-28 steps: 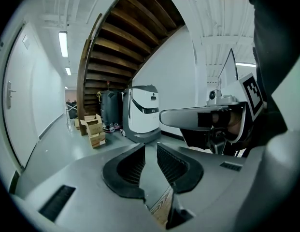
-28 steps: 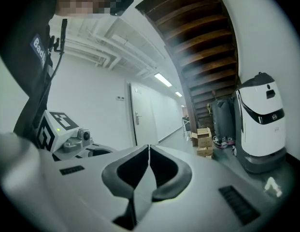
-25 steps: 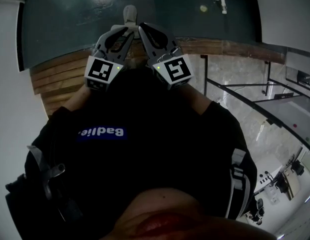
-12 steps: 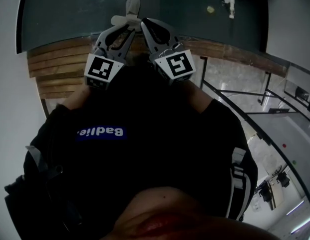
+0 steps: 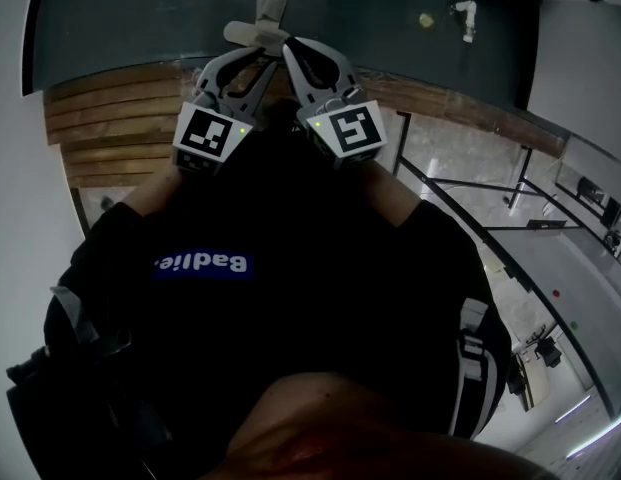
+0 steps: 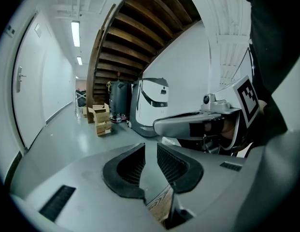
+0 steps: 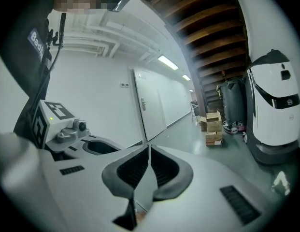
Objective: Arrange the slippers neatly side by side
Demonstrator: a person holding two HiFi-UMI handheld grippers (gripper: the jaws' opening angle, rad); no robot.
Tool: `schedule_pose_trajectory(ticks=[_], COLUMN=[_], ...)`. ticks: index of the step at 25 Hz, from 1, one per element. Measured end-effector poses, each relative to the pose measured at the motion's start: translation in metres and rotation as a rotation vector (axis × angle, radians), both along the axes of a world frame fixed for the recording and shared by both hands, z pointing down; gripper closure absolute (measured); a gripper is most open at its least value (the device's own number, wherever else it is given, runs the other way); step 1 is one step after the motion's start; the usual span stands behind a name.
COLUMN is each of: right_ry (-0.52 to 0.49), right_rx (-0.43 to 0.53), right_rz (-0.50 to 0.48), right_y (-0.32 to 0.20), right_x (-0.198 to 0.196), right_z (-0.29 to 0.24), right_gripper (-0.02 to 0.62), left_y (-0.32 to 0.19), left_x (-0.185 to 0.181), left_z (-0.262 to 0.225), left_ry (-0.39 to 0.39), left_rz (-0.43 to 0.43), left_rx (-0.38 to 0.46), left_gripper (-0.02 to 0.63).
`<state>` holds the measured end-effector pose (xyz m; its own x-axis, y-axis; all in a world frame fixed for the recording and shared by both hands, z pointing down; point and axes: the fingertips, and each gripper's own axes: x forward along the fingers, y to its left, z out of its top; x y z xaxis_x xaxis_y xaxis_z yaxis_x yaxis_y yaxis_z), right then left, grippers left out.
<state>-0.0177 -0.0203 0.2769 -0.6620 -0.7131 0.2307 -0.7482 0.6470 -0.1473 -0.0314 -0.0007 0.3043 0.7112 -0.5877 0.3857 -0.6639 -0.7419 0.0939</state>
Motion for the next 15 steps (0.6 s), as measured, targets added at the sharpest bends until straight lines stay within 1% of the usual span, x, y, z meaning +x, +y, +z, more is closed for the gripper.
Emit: schedule_pose_trajectory(ticks=[8,12,15], right_ry=[0.002,0.000,0.007], right_rx=[-0.036,-0.043,-0.053], right_rz=[0.027,0.046,0.067], right_y=[-0.010,-0.017,-0.022], right_x=[-0.032,-0.040,-0.040], right_z=[0.015,0.022,0.030], right_gripper=[0.595,0.595,0.595], left_y=[-0.019,-0.029,-0.040], left_x=[-0.034,-0.038,-0.035], left_z=[0.038,0.058,0.067], left_ry=[-0.022,-0.046,-0.059], left_rz=[0.014,0.056,0.087], left_rx=[-0.053,-0.069,-0.052], left_gripper=[0.554,0.552,0.554])
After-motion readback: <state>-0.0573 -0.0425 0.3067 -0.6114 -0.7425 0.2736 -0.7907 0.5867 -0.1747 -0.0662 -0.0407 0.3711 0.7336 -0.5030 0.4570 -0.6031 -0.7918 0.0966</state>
